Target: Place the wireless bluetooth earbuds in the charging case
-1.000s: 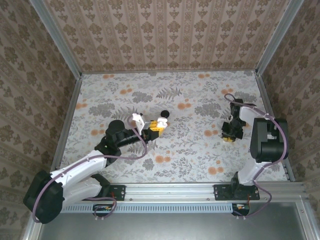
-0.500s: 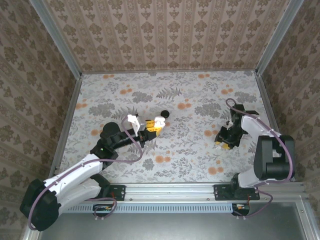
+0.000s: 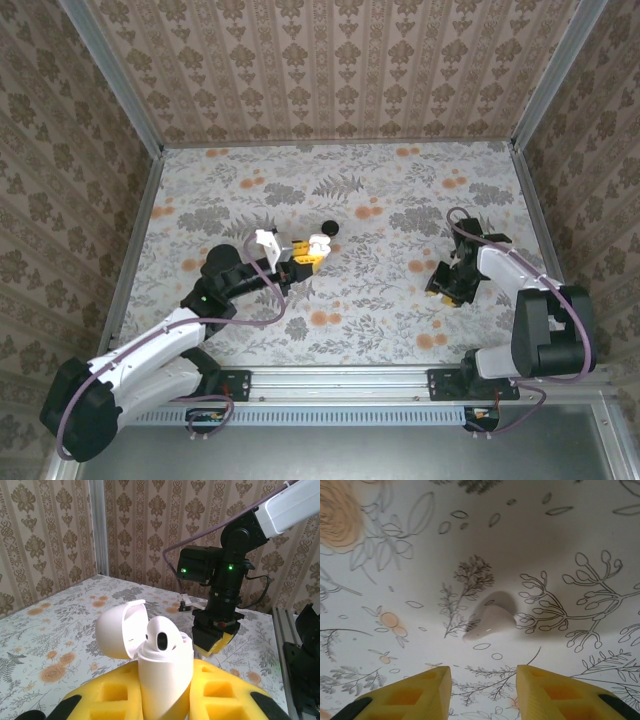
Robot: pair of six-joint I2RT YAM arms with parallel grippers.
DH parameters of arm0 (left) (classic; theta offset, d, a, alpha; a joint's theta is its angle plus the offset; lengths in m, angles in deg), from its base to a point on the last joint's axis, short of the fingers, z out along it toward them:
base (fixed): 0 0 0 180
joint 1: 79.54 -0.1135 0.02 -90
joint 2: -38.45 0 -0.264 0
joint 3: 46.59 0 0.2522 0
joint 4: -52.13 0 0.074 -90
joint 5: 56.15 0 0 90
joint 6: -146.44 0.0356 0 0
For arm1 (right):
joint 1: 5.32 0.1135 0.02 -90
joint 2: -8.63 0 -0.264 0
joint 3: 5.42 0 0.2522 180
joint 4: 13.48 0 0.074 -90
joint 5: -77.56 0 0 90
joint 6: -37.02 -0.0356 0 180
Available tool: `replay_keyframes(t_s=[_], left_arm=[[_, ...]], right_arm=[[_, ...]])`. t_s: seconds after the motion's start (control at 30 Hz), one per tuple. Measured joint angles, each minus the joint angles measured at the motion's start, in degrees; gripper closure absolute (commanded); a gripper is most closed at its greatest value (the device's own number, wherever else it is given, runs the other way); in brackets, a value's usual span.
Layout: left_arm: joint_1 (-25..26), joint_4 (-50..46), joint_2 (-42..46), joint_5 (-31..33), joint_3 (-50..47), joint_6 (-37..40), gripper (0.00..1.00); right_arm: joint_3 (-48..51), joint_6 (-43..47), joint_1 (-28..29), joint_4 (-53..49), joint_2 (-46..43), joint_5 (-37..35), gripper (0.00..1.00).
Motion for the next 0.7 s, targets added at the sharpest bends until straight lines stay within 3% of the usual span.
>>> replay_keyframes(t_s=[0.7], left_arm=[[0.0,-1.86,-1.66,-0.26,0.02,1.05,1.0]], right_arm=[[2.38,-4.04,0.35,8.26,1.84,-2.14,0.57]])
